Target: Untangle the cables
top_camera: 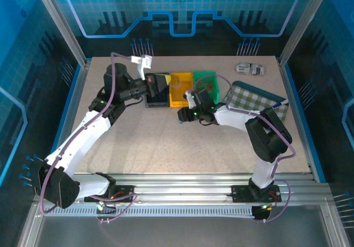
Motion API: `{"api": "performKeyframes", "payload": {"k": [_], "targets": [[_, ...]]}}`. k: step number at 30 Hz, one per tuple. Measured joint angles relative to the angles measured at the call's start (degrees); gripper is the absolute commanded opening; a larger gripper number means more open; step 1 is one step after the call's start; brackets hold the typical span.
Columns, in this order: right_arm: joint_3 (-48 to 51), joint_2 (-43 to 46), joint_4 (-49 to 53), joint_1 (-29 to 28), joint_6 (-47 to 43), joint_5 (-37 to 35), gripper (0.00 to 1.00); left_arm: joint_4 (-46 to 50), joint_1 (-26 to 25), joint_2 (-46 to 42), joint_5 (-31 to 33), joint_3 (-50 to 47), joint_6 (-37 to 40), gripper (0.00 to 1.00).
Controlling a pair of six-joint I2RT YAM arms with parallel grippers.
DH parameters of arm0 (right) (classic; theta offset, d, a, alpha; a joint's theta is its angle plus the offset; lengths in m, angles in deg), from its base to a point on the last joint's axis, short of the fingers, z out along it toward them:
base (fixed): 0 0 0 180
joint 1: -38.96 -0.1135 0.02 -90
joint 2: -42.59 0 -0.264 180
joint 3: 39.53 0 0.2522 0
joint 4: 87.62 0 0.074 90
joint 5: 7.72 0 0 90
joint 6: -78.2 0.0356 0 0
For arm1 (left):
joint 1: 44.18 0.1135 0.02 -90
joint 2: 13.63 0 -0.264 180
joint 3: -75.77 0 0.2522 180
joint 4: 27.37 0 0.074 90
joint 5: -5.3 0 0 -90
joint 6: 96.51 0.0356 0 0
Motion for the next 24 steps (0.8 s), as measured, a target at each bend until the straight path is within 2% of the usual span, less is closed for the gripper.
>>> {"api": "performKeyframes", "payload": {"k": [5,12,18,24], "targets": [[7.58,2.49,0.87,3.17,3.48,-2.8,0.47,-7.43,4.74,-0.11,6.64,0.0,-4.74,0.0],[14.64,8.87,2.82,5.68,7.91,-8.7,0.5,-13.07,5.64,-0.31,16.61,-0.02,-7.15,0.0],[18.38,13.53,3.69,7.93,10.36,-12.37,0.53,-13.22,5.68,-0.31,18.84,-0.02,-6.97,0.0],[18.45,16.81,1.9,8.07,8.72,-10.47,0.54,-13.22,5.68,-0.31,16.61,-0.02,-6.99,0.0]]}}
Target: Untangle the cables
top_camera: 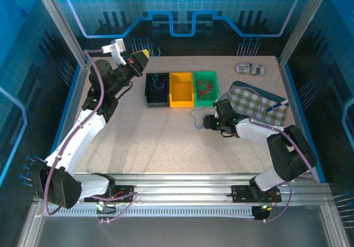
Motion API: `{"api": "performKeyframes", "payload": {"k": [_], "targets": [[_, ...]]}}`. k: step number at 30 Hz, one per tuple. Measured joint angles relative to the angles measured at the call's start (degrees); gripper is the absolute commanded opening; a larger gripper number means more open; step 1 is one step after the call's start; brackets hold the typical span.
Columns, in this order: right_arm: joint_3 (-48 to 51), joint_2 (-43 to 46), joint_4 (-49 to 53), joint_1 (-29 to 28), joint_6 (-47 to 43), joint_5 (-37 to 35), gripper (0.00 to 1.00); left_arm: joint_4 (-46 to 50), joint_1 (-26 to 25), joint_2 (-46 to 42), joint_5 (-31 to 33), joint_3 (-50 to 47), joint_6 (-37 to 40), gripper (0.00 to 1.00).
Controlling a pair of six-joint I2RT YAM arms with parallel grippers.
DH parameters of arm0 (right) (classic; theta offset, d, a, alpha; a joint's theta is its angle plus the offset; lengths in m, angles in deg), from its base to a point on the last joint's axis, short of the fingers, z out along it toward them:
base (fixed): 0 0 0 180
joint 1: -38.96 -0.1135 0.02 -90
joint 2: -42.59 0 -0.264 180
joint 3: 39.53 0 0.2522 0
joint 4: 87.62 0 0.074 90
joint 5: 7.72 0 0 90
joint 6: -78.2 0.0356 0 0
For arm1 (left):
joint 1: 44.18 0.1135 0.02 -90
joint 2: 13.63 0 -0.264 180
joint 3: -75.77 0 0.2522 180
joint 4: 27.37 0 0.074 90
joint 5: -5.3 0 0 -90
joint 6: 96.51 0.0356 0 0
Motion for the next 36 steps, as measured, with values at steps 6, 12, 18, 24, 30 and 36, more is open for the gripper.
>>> {"api": "performKeyframes", "payload": {"k": [6,12,18,24,30,36], "targets": [[-3.56,2.03,-1.22,-0.35,-2.4,2.89,0.55,-0.04,0.0,0.0,-2.84,0.07,0.02,0.0],[-8.5,3.04,-1.92,-1.18,-4.76,6.23,0.55,-0.26,0.0,0.0,-4.09,0.57,0.07,0.0],[-9.49,3.26,-2.32,-1.18,-4.96,7.58,0.54,-1.01,0.0,0.48,-3.74,3.56,1.05,0.0],[-9.49,2.32,-2.38,-1.18,-4.9,8.57,0.54,-3.15,0.0,4.61,-2.23,9.18,1.18,0.0],[-9.51,0.85,-2.45,-1.18,-4.87,8.98,0.54,-4.57,-0.07,11.82,-1.62,13.57,1.14,0.0],[-9.51,0.55,-2.47,-1.18,-4.87,9.14,0.54,-4.39,-0.9,19.85,-0.09,14.38,1.18,0.0]]}}
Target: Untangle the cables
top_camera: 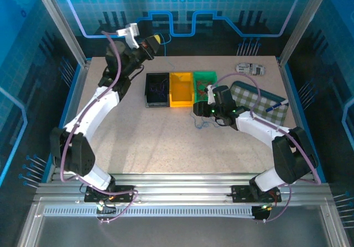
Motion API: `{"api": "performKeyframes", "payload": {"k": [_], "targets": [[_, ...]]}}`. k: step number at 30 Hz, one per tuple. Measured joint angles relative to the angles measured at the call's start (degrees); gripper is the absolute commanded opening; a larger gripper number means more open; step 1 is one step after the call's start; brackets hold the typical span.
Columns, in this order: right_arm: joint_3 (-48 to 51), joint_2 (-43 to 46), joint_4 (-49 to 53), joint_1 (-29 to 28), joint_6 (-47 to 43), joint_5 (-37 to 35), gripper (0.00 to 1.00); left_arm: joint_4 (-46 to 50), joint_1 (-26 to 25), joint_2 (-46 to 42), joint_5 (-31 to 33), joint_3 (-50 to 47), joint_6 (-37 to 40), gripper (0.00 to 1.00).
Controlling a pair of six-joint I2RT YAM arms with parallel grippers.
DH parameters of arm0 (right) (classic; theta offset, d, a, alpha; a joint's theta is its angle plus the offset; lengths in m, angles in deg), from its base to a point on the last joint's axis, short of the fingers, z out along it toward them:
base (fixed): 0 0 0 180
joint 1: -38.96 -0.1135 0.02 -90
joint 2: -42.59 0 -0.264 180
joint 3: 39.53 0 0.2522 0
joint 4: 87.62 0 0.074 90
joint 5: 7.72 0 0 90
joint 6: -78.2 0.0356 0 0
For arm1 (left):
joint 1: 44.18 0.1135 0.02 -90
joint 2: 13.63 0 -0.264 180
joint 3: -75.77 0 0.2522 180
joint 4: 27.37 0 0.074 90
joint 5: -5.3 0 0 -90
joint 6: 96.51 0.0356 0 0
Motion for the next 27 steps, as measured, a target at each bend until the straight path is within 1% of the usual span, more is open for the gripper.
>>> {"api": "performKeyframes", "payload": {"k": [4,11,15,22,27], "targets": [[0.0,0.0,0.0,0.0,0.04,-0.02,0.54,1.73,-1.84,5.14,0.42,0.46,1.14,0.0],[0.09,0.22,0.04,0.07,0.17,-0.79,0.54,6.49,-7.8,13.29,0.85,3.04,3.72,0.0],[0.26,0.81,0.04,0.07,0.15,-1.11,0.54,8.39,-9.05,16.52,2.45,3.02,3.82,0.0],[2.38,2.12,0.9,0.07,0.13,-1.51,0.54,9.33,-8.37,18.23,9.66,2.27,2.78,0.0],[2.78,2.34,1.29,0.07,0.13,-1.57,0.54,11.02,-8.09,18.21,17.49,0.85,2.73,0.0]]}}
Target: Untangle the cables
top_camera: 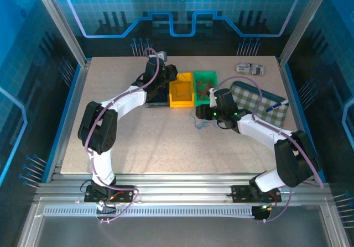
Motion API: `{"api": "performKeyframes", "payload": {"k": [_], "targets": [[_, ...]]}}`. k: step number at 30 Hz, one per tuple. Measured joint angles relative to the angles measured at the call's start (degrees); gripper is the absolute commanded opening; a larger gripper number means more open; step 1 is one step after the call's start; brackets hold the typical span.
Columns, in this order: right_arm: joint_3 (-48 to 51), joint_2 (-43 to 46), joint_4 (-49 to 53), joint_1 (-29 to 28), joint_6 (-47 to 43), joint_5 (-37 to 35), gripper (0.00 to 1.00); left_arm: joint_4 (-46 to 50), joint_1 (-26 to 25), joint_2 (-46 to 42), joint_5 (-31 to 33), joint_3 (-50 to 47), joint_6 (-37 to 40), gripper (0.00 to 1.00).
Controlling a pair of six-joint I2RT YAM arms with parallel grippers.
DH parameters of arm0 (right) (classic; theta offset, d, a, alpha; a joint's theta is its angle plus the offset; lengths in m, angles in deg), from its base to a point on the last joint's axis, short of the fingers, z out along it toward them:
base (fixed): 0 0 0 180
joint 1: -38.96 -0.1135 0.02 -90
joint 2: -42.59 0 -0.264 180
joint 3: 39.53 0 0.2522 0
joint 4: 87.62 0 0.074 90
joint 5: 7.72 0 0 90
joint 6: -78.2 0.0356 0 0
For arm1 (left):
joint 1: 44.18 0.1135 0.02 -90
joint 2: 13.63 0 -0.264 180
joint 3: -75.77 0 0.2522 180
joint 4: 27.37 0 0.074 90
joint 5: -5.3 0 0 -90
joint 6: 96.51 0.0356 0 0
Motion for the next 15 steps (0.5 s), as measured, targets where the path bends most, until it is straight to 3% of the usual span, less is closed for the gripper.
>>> {"api": "performKeyframes", "payload": {"k": [7,15], "targets": [[0.0,-0.02,-0.04,0.0,0.13,0.07,0.54,9.4,-1.29,1.38,10.23,5.2,3.52,0.0],[0.0,-0.37,-0.07,0.0,0.74,0.0,0.54,21.07,-6.82,8.81,14.88,18.45,9.6,0.0]]}}
